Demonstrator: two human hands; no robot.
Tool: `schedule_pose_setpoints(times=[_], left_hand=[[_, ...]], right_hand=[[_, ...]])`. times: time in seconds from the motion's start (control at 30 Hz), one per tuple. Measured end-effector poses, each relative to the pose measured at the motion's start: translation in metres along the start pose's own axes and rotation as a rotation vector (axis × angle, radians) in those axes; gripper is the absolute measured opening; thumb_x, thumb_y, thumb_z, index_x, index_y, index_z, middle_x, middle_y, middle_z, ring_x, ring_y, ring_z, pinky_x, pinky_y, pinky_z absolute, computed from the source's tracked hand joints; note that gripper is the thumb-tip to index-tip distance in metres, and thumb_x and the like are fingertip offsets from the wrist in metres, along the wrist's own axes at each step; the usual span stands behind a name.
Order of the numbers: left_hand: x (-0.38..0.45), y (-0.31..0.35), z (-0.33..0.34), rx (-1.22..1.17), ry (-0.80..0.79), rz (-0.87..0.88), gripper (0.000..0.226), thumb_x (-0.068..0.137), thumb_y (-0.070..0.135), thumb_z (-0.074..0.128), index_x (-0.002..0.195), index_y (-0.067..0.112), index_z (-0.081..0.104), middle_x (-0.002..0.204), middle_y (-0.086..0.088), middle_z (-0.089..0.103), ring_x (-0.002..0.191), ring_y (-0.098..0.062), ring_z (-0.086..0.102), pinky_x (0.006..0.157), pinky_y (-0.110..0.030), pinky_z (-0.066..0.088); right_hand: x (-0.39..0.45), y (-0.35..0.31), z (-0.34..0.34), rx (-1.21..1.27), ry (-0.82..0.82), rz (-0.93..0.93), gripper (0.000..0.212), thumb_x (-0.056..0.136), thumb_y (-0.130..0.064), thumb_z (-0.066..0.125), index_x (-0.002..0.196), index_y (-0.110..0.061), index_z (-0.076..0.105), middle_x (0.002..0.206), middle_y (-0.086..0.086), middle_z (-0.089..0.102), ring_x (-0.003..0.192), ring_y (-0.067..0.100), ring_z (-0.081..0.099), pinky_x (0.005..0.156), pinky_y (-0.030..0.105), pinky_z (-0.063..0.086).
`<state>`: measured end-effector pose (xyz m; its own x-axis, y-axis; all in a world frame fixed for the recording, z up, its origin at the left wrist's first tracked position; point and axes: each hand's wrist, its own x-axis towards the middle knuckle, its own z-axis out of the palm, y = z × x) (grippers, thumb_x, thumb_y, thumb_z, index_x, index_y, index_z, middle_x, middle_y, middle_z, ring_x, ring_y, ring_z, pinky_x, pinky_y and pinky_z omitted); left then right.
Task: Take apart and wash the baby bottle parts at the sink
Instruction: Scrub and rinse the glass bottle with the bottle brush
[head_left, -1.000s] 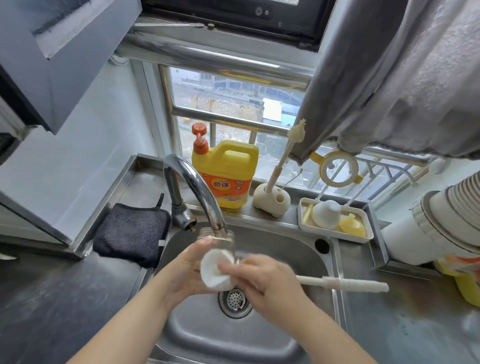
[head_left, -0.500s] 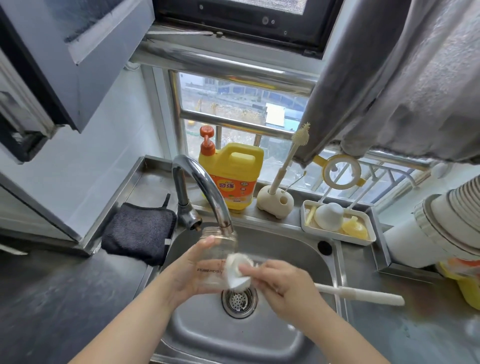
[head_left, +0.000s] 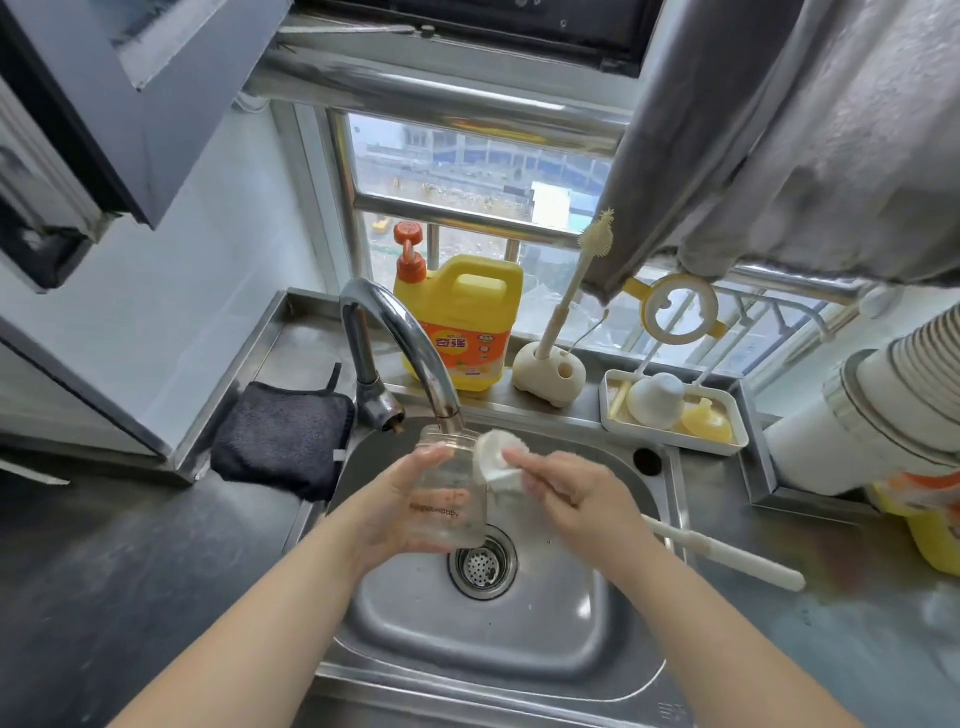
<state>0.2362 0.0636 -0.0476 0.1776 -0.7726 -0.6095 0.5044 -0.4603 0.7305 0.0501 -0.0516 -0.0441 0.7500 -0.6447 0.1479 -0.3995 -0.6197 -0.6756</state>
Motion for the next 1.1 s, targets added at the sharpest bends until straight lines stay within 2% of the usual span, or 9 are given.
schedule_pose_setpoints(times=[0.07,0.2,0.33,0.47,0.63,0.73,0.83,0.97,1.1], left_hand=[[0.001,0.000,0.003,-0.021,0.005,0.010,0.072,0.049,0.063,0.072,0.109,0.024,0.066,0.099,-0.014,0.070,0.085,-0.028,0.069,0.065,-0.041,0.056],[0.003,-0.001,-0.007,-0.057,0.008,0.057,0.053,0.064,0.063,0.070,0.104,0.027,0.070,0.095,-0.010,0.074,0.082,-0.030,0.071,0.069,-0.042,0.055],[0.001,-0.007,-0.009,-0.011,-0.010,0.037,0.066,0.058,0.063,0.067,0.114,0.026,0.065,0.100,-0.015,0.071,0.082,-0.027,0.072,0.066,-0.041,0.057],[0.004,-0.004,-0.004,-0.045,0.014,0.018,0.067,0.057,0.067,0.065,0.110,0.026,0.067,0.106,-0.015,0.071,0.092,-0.031,0.070,0.074,-0.045,0.057],[0.003,0.001,-0.016,-0.044,-0.002,0.030,0.043,0.072,0.061,0.063,0.101,0.031,0.072,0.102,-0.011,0.073,0.085,-0.029,0.071,0.072,-0.041,0.055],[0.000,-0.001,-0.012,-0.066,-0.036,0.016,0.055,0.071,0.061,0.065,0.112,0.024,0.068,0.107,-0.019,0.070,0.088,-0.029,0.071,0.066,-0.039,0.056],[0.002,-0.001,-0.004,-0.126,-0.050,0.009,0.070,0.060,0.064,0.066,0.114,0.021,0.066,0.106,-0.018,0.070,0.092,-0.031,0.070,0.072,-0.045,0.056],[0.009,0.002,-0.012,-0.227,-0.035,0.018,0.074,0.064,0.068,0.067,0.122,0.022,0.063,0.119,-0.019,0.059,0.110,-0.040,0.062,0.082,-0.053,0.054],[0.010,-0.002,-0.004,-0.145,0.013,-0.011,0.057,0.077,0.062,0.049,0.113,0.019,0.062,0.108,-0.019,0.066,0.094,-0.037,0.068,0.073,-0.044,0.056]], right_hand=[[0.011,-0.011,0.006,0.050,0.027,0.020,0.034,0.092,-0.029,0.056,0.118,-0.051,0.059,0.074,-0.020,0.054,0.071,0.002,0.053,0.064,0.026,0.043],[-0.011,-0.024,0.021,0.065,-0.082,-0.117,0.037,0.090,-0.042,0.048,0.125,-0.054,0.048,0.081,-0.016,0.060,0.076,0.003,0.057,0.067,0.026,0.048],[-0.008,-0.004,0.008,0.009,-0.043,-0.038,0.037,0.085,-0.048,0.044,0.119,-0.063,0.043,0.073,-0.018,0.057,0.073,0.001,0.055,0.063,0.016,0.040],[0.013,-0.011,0.010,0.111,0.021,0.023,0.037,0.090,-0.036,0.054,0.115,-0.063,0.050,0.077,-0.007,0.061,0.075,0.009,0.058,0.068,0.026,0.046],[-0.015,-0.018,0.020,0.095,-0.090,-0.060,0.035,0.087,-0.046,0.047,0.120,-0.055,0.051,0.080,-0.019,0.060,0.075,0.004,0.057,0.066,0.023,0.047],[-0.010,-0.002,0.010,0.070,-0.036,0.037,0.033,0.087,-0.044,0.049,0.114,-0.064,0.049,0.075,-0.019,0.056,0.069,0.004,0.054,0.062,0.020,0.041],[0.007,-0.009,0.009,0.176,0.040,0.105,0.036,0.091,-0.034,0.055,0.109,-0.064,0.056,0.076,-0.010,0.060,0.073,0.007,0.056,0.069,0.027,0.045],[-0.002,-0.018,0.017,0.203,-0.006,0.023,0.032,0.085,-0.049,0.047,0.114,-0.061,0.055,0.075,-0.007,0.060,0.073,0.012,0.057,0.068,0.036,0.048],[-0.011,-0.005,0.019,0.184,0.017,0.051,0.031,0.083,-0.052,0.045,0.108,-0.069,0.052,0.069,-0.014,0.053,0.066,0.007,0.052,0.065,0.034,0.044]])
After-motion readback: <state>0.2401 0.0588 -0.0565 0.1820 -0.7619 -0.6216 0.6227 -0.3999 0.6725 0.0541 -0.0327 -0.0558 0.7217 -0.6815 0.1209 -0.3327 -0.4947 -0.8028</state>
